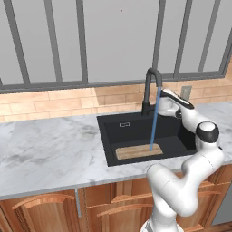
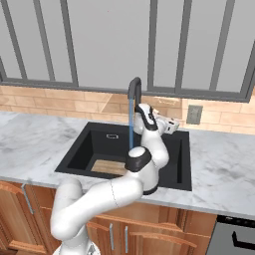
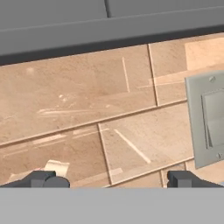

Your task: Turn on the sink faucet with hot water and rinse the cutting board for ten seconds, then turn off the faucet. Push the cutting board to reach the water if necessary.

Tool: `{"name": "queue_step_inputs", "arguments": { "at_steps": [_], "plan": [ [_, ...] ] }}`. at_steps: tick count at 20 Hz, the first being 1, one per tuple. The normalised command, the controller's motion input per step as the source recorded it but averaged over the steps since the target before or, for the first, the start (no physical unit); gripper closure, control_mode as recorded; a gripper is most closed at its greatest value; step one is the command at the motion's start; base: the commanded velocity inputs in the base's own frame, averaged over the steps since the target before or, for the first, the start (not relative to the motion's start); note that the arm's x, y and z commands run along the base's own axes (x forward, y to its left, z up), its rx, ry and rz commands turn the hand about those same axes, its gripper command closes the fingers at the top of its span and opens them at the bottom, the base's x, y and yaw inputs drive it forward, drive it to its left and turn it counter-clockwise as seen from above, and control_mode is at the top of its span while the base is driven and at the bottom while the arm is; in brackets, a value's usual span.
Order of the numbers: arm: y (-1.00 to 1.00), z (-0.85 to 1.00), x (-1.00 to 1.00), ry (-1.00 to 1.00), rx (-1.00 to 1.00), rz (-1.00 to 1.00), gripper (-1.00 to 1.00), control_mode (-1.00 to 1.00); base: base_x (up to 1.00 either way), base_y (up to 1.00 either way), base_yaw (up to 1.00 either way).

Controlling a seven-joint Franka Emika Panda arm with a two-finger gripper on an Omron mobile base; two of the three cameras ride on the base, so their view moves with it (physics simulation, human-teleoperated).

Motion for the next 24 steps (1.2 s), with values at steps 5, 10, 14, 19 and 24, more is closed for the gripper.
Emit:
{"name": "queue_step_inputs", "arguments": {
  "at_steps": [5, 10, 14, 19, 24],
  "plan": [
    [-0.4, 0.38, -0.47, 0.18, 0.0, 0.0, -1.0, -1.0, 0.0, 0.0, 0.0],
    [-0.28, 0.56, -0.3, 0.19, 0.0, 0.0, -1.0, -1.0, 0.0, 0.0, 0.0],
    [-0.18, 0.63, -0.12, 0.16, 0.0, 0.0, -1.0, -1.0, 0.0, 0.0, 0.0],
    [-0.19, 0.73, -0.56, 0.15, 0.0, 0.0, -1.0, -1.0, 0.0, 0.0, 0.0],
    [-0.31, 0.57, -0.92, 0.14, 0.0, 0.0, -1.0, -1.0, 0.0, 0.0, 0.0]
  ]
}}
